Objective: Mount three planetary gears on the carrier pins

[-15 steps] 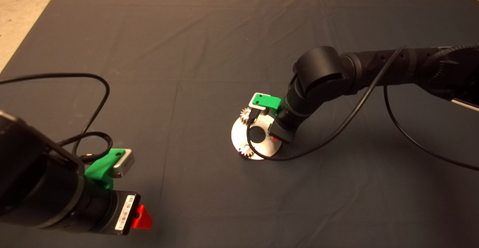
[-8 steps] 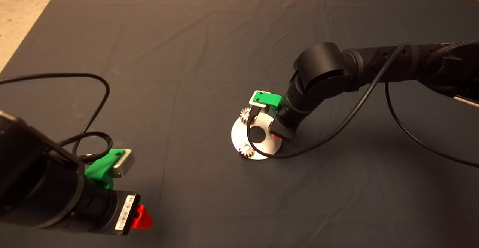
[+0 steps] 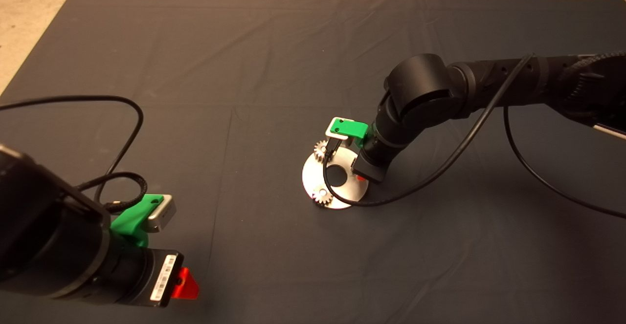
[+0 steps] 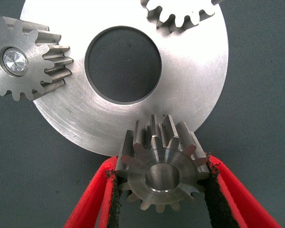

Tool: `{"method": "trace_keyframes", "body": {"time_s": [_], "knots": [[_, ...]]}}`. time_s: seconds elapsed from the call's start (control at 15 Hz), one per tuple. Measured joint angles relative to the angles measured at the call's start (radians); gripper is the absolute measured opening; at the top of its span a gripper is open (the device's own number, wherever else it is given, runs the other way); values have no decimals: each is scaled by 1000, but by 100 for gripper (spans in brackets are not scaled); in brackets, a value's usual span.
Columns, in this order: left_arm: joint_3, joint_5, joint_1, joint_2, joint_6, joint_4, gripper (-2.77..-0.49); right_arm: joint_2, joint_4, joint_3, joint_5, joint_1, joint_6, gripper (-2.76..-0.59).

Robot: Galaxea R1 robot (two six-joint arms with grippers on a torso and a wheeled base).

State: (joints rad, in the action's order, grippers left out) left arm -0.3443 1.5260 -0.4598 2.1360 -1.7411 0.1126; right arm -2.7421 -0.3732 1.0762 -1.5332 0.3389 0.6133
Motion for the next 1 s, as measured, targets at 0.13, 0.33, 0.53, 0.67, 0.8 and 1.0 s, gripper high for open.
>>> {"method": "trace_keyframes", "body": {"time_s": [0.13, 0.33, 0.53, 0.67, 0.8, 1.0], "knots": [[0, 0, 0, 0, 0, 0, -95, 0, 0, 0, 0, 0, -3, -231], [0, 0, 0, 0, 0, 0, -95, 0, -1, 0, 0, 3, -7, -231], [0, 0, 0, 0, 0, 0, -95, 0, -3, 0, 0, 4, -11, -231], [0, 0, 0, 0, 0, 0, -95, 0, -4, 0, 0, 4, -13, -231], [0, 0, 0, 0, 0, 0, -95, 0, -5, 0, 0, 4, -14, -231], [0, 0, 0, 0, 0, 0, -95, 0, -7, 0, 0, -6, -14, -231]]}}
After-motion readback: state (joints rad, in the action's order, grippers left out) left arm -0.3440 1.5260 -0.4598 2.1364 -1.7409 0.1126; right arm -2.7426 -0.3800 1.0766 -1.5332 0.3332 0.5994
